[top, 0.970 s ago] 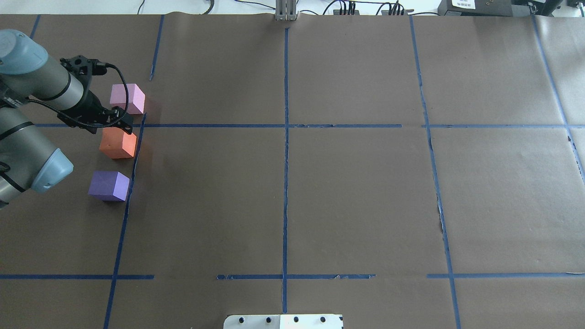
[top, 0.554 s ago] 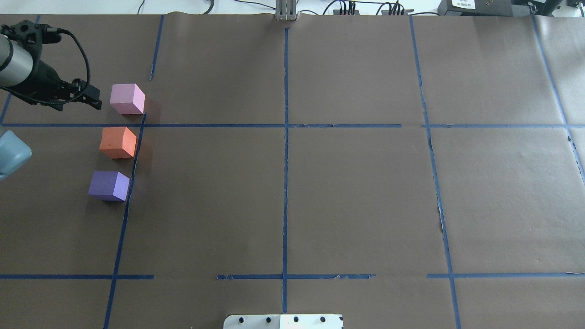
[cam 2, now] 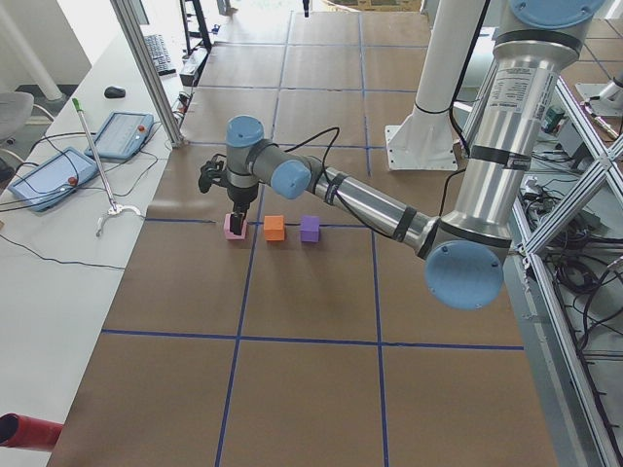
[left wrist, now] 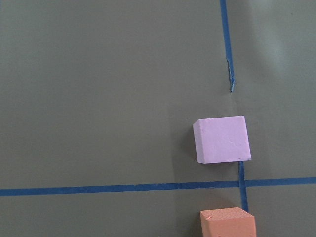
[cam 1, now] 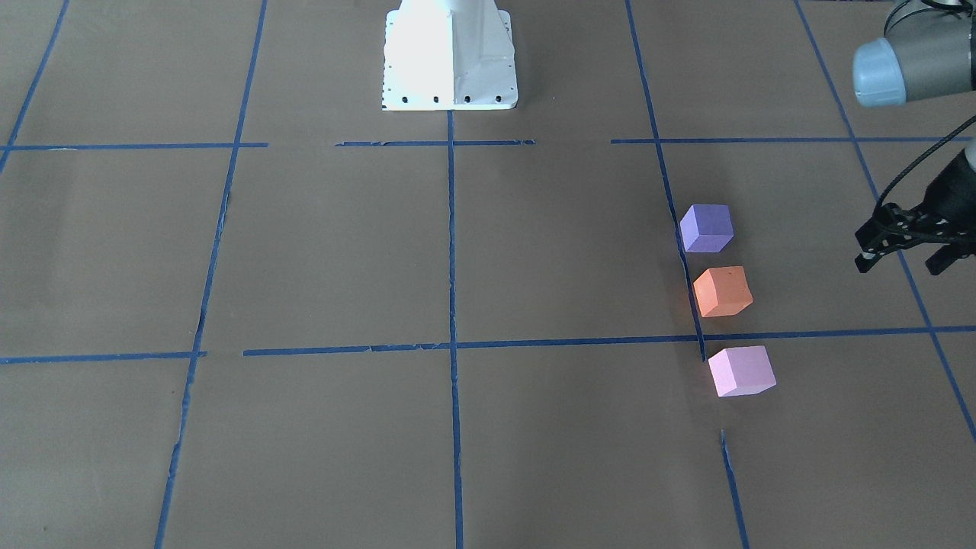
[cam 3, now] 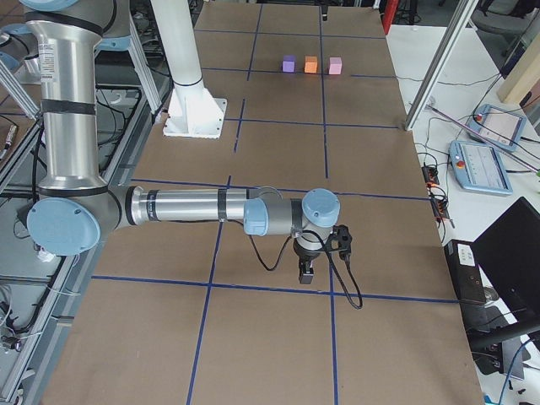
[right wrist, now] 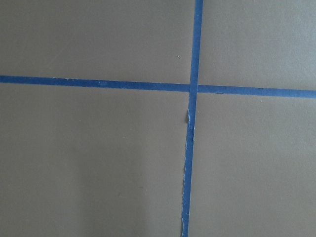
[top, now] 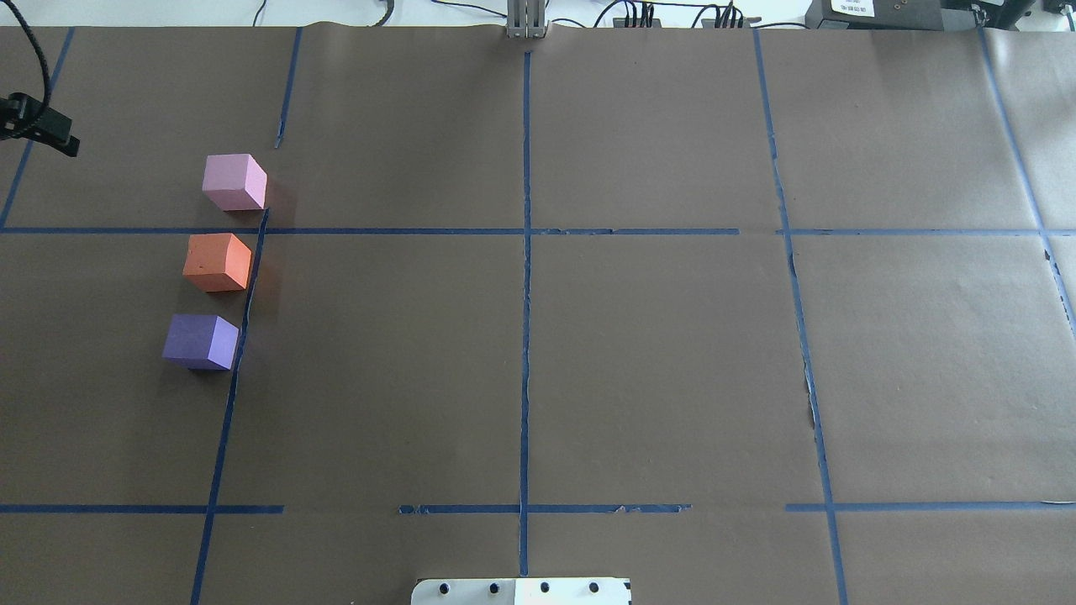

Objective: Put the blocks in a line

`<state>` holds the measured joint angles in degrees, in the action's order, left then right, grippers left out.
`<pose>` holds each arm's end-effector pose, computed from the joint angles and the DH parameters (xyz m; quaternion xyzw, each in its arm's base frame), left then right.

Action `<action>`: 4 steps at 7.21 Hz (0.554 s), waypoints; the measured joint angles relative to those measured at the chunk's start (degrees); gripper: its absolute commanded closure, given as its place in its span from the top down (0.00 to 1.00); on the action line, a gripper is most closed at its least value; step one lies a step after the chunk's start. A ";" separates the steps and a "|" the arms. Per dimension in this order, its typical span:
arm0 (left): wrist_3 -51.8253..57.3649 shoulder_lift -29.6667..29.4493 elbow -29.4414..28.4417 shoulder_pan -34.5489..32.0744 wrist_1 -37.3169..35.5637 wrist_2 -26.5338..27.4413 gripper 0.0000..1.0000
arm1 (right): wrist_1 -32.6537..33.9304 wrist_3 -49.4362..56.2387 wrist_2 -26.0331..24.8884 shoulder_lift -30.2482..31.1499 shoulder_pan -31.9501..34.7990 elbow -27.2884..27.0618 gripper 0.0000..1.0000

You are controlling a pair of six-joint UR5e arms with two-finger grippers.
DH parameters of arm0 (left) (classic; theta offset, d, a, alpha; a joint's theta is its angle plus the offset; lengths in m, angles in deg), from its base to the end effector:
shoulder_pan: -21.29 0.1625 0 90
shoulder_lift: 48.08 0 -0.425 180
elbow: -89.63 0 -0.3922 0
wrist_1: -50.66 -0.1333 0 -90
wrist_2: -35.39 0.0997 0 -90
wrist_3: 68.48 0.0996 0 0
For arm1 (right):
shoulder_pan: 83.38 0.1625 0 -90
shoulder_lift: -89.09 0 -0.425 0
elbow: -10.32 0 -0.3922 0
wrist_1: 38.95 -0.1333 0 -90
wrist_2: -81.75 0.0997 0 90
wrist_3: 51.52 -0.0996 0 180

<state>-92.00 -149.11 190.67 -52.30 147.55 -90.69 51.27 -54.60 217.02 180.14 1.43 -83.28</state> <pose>0.0897 -0.5688 0.4544 0.1211 0.3630 0.0202 0.9237 0.0183 -0.4902 0.6360 -0.0090 -0.3851 -0.0248 0.9225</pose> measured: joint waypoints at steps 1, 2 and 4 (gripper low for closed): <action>8.24 1.31 -2.16 -4.41 -0.21 -0.80 1.00 | 0.01 0.00 0.00 0.00 0.00 0.00 1.00; 16.29 2.23 -5.18 -8.90 -0.45 -2.50 1.00 | -0.02 0.00 0.00 0.00 0.00 0.00 1.00; 25.84 3.00 -11.07 -15.82 -0.81 -5.03 1.00 | -0.05 0.00 0.00 0.00 0.00 0.00 1.00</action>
<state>-66.16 -146.10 179.60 -68.12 146.74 -95.73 51.23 -54.60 217.01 180.14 1.43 -83.28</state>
